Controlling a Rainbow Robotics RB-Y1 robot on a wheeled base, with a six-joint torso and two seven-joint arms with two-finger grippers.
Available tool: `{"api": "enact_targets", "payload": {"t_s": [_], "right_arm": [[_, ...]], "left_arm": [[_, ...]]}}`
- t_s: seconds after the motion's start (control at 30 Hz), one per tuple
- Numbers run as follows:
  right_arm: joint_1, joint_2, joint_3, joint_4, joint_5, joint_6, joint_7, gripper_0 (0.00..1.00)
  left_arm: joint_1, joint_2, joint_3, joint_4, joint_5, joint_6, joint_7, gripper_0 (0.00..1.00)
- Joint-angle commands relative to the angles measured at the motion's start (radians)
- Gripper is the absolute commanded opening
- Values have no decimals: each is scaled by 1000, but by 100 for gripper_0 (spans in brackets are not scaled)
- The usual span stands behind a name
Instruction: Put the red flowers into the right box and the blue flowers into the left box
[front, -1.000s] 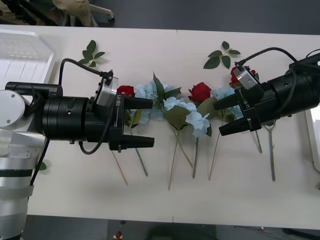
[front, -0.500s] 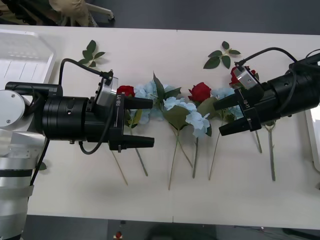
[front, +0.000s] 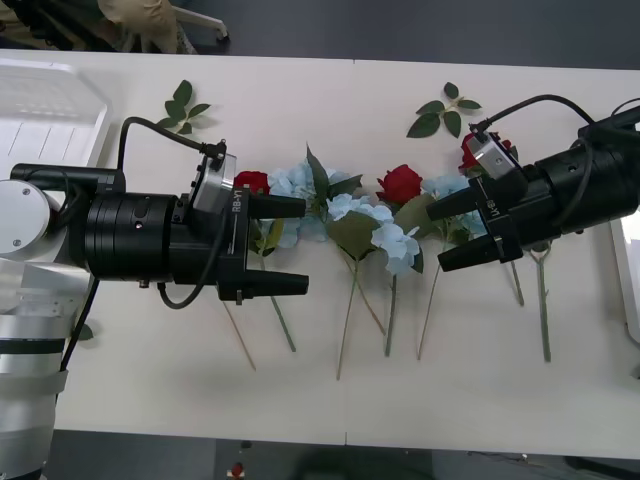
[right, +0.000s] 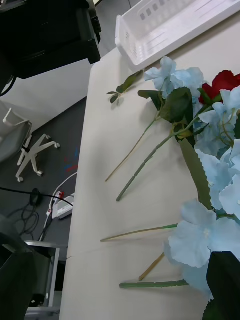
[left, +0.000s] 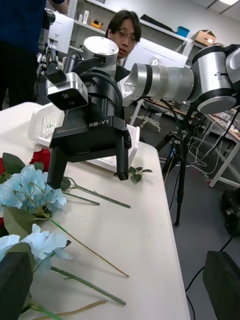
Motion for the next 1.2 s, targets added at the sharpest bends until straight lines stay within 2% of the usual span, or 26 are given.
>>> {"api": "enact_targets", "payload": {"t_s": [0.03, 1.17, 1.2], "right_arm": [[-25, -9, -10, -7, -2, -2, 34, 100], [-25, -9, -10, -7, -2, -2, 34, 100], [35, 22, 24, 11, 10, -2, 34, 100]], "left_arm": [[-7, -7, 14, -25, 11, -4, -23, 100], [-7, -7, 14, -25, 11, -4, -23, 100], [-7, -7, 14, -25, 11, -4, -23, 100]]}}
